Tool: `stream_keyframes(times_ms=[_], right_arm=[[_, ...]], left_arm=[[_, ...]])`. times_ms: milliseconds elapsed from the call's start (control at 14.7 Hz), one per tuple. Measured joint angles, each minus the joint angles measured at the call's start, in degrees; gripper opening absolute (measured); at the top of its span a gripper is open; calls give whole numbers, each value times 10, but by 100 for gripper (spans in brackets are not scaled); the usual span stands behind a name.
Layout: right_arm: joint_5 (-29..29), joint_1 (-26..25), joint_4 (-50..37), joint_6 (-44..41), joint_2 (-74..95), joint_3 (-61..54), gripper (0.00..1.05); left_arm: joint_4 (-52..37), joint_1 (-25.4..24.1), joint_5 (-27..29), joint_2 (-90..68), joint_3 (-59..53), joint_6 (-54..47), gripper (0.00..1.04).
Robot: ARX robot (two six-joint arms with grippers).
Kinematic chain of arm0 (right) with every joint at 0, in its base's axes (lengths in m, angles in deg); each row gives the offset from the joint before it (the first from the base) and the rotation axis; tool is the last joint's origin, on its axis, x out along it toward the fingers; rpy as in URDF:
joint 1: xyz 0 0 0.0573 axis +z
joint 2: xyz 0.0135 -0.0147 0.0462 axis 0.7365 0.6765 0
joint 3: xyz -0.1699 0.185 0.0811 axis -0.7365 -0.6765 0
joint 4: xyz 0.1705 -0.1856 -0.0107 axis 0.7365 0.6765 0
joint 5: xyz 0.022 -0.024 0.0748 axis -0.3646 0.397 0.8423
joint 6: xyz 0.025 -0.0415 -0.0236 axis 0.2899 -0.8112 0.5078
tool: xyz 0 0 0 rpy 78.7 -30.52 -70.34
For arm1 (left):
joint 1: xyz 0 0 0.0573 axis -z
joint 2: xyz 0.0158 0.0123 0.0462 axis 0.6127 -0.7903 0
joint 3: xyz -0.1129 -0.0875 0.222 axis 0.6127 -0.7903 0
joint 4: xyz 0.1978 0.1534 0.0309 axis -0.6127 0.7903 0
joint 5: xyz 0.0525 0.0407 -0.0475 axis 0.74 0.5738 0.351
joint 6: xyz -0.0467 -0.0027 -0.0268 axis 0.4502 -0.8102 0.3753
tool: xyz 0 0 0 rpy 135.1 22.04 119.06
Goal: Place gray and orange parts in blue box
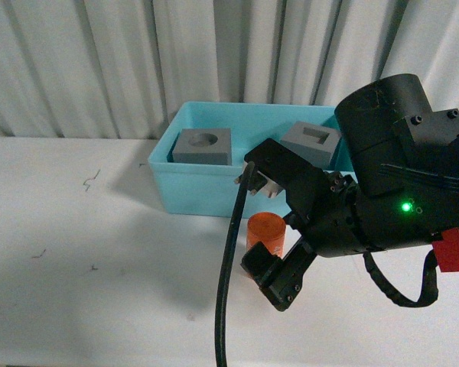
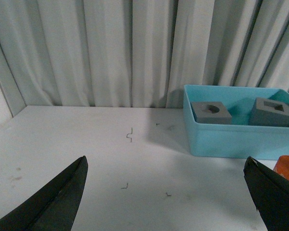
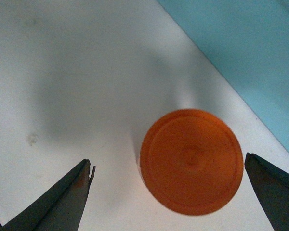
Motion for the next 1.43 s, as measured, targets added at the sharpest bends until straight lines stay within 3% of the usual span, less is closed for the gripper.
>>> stream_keyframes(times_ms=[204,544,748,1087,1291,1427], right_arm=[[-4,5,-14,26,8,12,95],[-4,3,-21,33,7,9,49],[16,3,-60,95,-29,-33,47],[74,-16,-118,221,-240,-94,47],[-7,-99,-143,306,-259,-2,47],[-50,-110,-134,320,-208,44,47]], left_arm=[[0,0,0,0,0,0,98],[0,0,0,0,0,0,98],[0,0,0,0,0,0,98],[0,0,0,0,0,0,98],[0,0,0,0,0,0,98],[0,0,0,0,0,0,98]])
